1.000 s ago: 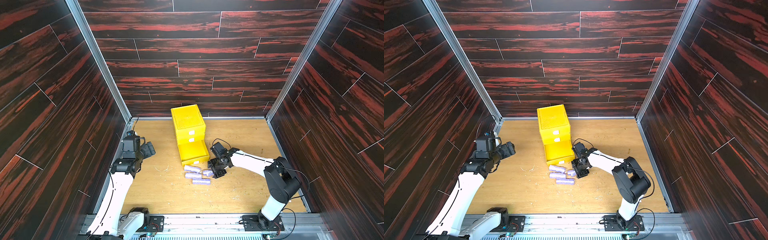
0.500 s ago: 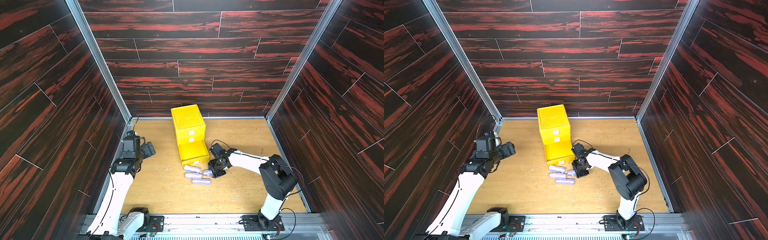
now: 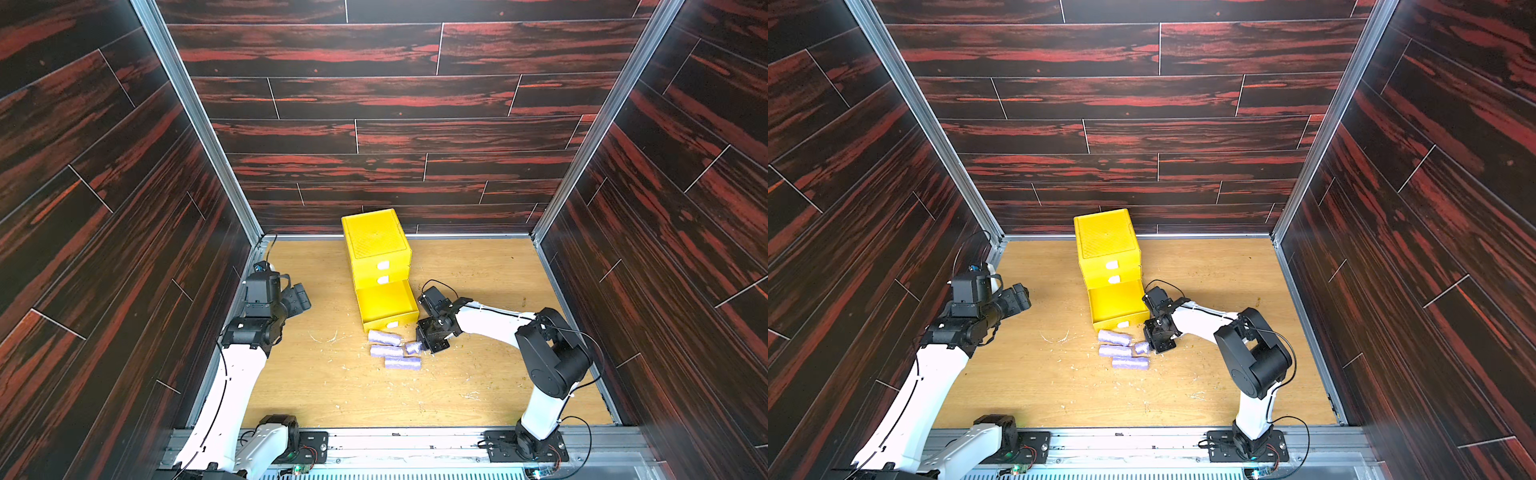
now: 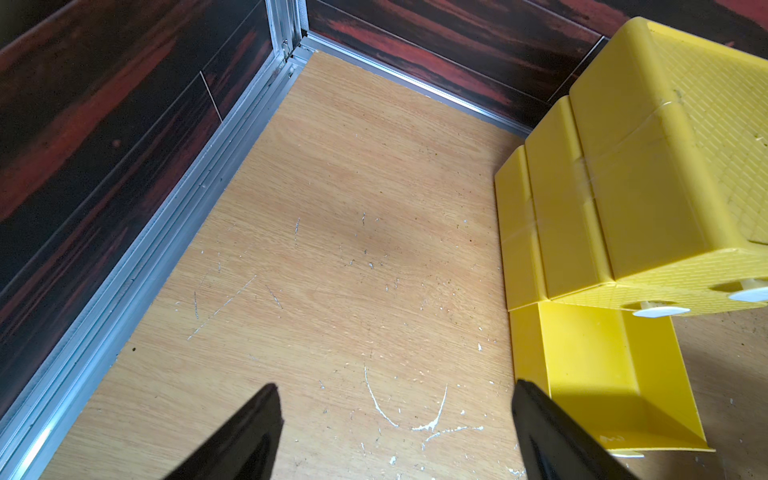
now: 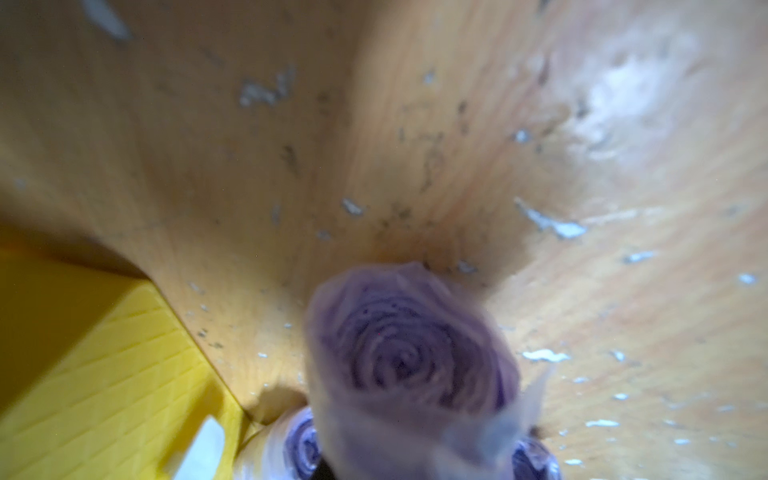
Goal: Sort the rolls of trash bags by color and place them into the drawer
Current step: Pick up the roll of trash bags from the center of the board, then place the roll of trash bags in the drawer.
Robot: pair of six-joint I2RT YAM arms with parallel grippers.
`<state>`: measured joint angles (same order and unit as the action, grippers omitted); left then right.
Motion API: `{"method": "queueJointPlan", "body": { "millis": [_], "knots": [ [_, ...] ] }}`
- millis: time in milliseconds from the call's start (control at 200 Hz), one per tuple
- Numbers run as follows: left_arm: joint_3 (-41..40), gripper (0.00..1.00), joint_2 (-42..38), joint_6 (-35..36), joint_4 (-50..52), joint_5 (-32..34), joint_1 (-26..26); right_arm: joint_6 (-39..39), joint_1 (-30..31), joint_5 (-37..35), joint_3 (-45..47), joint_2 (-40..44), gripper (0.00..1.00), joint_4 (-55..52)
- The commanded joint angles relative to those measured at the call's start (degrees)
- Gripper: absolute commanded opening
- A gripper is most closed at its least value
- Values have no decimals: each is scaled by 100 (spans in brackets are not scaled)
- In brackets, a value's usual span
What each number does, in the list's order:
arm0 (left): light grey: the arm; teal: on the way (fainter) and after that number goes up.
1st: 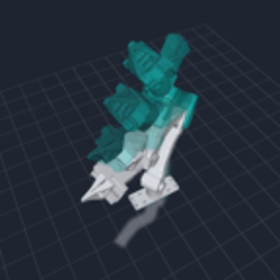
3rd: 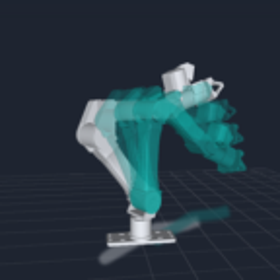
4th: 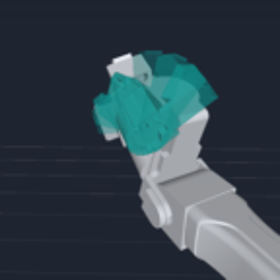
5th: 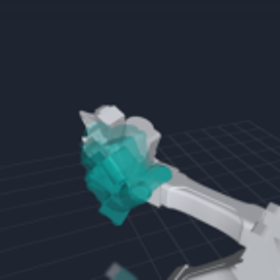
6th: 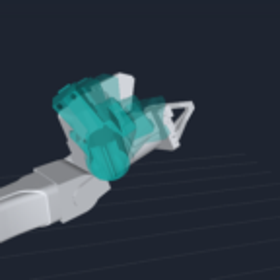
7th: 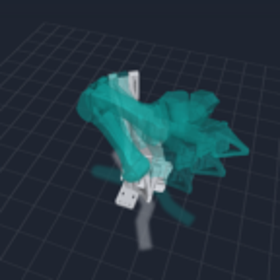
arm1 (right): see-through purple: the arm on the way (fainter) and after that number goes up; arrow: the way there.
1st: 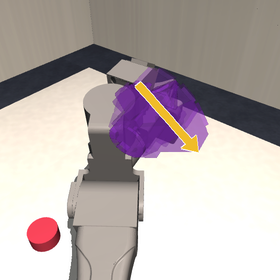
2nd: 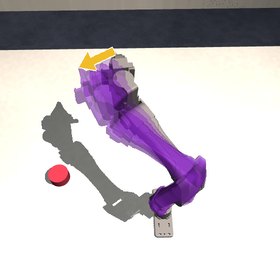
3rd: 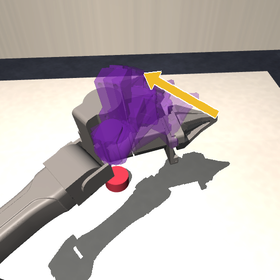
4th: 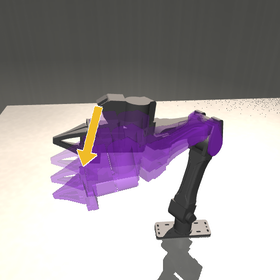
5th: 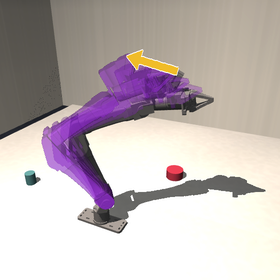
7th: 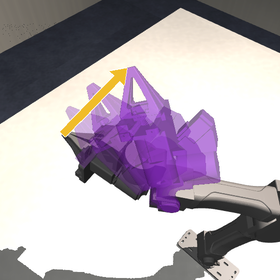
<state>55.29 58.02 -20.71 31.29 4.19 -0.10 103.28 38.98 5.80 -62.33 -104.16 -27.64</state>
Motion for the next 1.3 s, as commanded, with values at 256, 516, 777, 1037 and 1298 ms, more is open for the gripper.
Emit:
{"method": "queueJointPlan", "body": {
  "millis": [256, 516, 777, 1037, 1298],
  "knots": [
    [-54, 90, -142, 102, -24, 91, 19, -1296, 4, -803, -510, 515, 0, -560],
    [-53, 90, -167, 107, -24, 113, 19, -2030, 162, -1166, -875, 1089, 0, -714],
    [-64, 90, -181, 102, -24, 113, 21, -2072, 292, -704, -1155, 690, 0, 601],
    [-71, 90, -203, 111, -17, 105, 19, -1502, 406, -497, -1444, -196, 0, 1875],
    [-64, 91, -238, 129, -17, 130, 24, -871, 496, -511, -1789, -847, 1, 2461]
  ]
}}
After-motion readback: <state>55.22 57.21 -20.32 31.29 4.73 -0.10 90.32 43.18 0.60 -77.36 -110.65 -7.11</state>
